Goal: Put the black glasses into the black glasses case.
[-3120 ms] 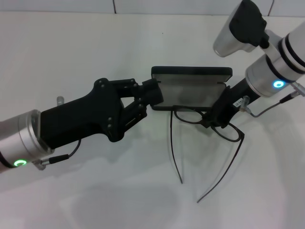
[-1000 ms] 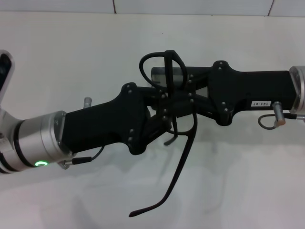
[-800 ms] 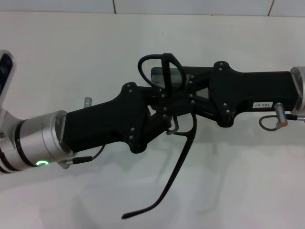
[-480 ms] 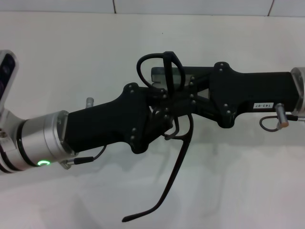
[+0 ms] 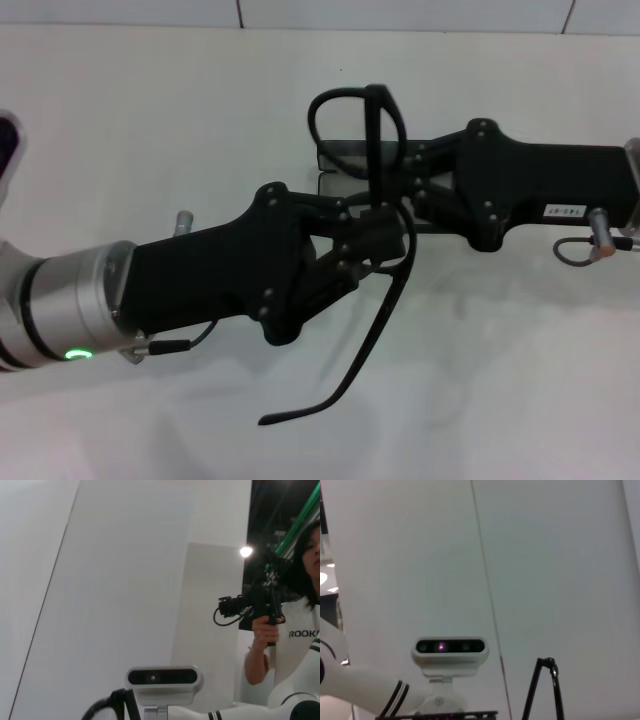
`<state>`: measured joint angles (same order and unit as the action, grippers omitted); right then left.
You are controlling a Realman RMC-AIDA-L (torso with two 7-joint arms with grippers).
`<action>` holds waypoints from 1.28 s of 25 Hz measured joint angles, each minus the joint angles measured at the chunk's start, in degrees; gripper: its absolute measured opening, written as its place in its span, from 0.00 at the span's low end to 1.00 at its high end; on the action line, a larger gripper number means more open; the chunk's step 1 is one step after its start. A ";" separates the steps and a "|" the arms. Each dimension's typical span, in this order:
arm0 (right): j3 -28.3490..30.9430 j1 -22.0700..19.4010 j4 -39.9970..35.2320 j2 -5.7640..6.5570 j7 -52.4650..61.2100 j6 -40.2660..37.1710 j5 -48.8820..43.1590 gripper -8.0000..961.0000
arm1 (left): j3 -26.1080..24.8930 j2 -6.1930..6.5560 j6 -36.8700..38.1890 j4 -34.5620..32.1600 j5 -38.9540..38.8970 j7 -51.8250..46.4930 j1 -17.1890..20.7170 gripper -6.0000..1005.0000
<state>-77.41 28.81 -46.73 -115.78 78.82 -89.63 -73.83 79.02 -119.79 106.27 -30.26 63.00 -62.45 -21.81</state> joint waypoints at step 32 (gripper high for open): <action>16.24 8.69 27.68 -0.41 -16.95 -15.25 12.92 0.07 | 21.70 -0.60 1.66 3.46 -14.24 10.94 -5.04 0.10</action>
<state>-61.17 37.50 -19.05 -116.19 61.87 -104.88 -60.91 100.73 -120.39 107.93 -26.80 48.76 -51.51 -26.85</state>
